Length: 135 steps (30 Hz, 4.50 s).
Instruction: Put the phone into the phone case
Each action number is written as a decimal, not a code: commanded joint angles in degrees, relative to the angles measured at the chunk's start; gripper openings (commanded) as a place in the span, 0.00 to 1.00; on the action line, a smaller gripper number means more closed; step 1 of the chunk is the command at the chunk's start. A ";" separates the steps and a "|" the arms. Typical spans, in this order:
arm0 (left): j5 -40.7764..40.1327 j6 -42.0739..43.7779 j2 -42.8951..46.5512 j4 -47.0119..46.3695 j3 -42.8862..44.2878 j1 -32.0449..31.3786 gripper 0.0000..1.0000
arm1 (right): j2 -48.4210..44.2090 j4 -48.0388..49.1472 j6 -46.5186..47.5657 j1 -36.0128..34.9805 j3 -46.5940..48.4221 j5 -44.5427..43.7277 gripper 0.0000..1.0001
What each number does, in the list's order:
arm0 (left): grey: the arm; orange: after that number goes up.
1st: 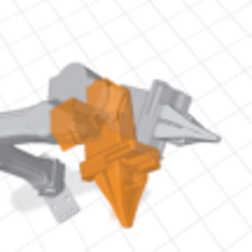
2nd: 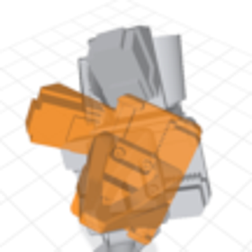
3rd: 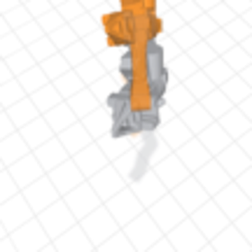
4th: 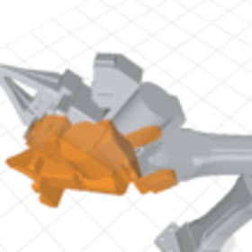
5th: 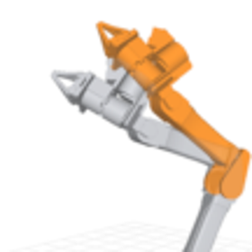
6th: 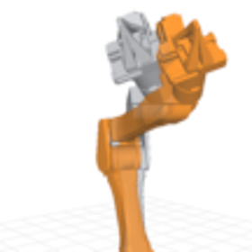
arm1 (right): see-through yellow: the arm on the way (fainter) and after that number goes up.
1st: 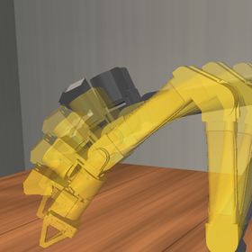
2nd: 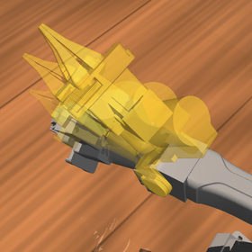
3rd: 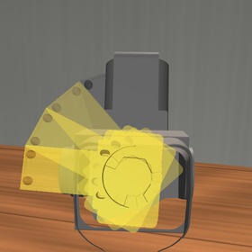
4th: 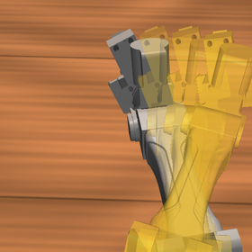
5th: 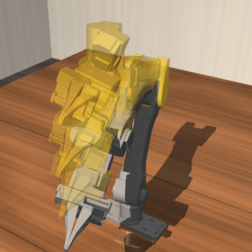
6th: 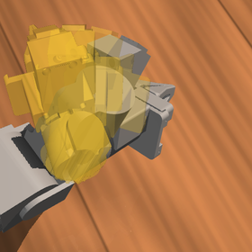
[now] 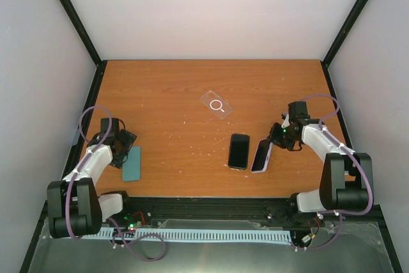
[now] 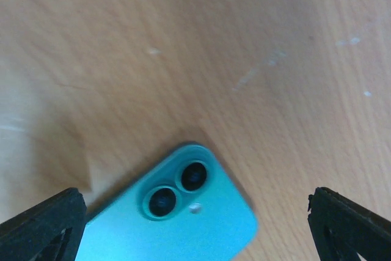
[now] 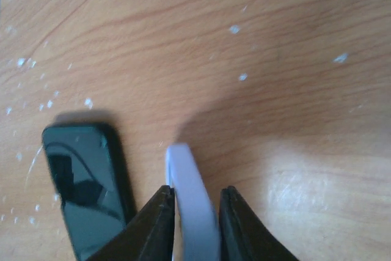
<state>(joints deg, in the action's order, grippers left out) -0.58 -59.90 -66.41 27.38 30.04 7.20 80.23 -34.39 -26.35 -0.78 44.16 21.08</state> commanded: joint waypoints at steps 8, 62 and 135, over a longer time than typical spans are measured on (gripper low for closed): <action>-9.46 -4.44 1.88 7.88 2.56 3.68 0.99 | 4.21 4.79 1.52 0.08 0.58 -10.36 0.41; 14.21 -2.17 5.23 12.70 -5.78 8.01 0.99 | 45.85 4.98 15.11 -30.21 47.98 -11.26 0.50; -23.21 8.26 35.55 24.08 24.19 -12.48 0.99 | 39.55 8.20 -3.57 -69.81 42.63 -26.48 0.92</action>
<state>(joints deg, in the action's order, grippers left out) -17.80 -56.10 -33.87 49.19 51.86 -5.06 116.57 -22.48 -31.16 -69.84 83.02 -2.83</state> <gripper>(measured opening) 0.995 0.909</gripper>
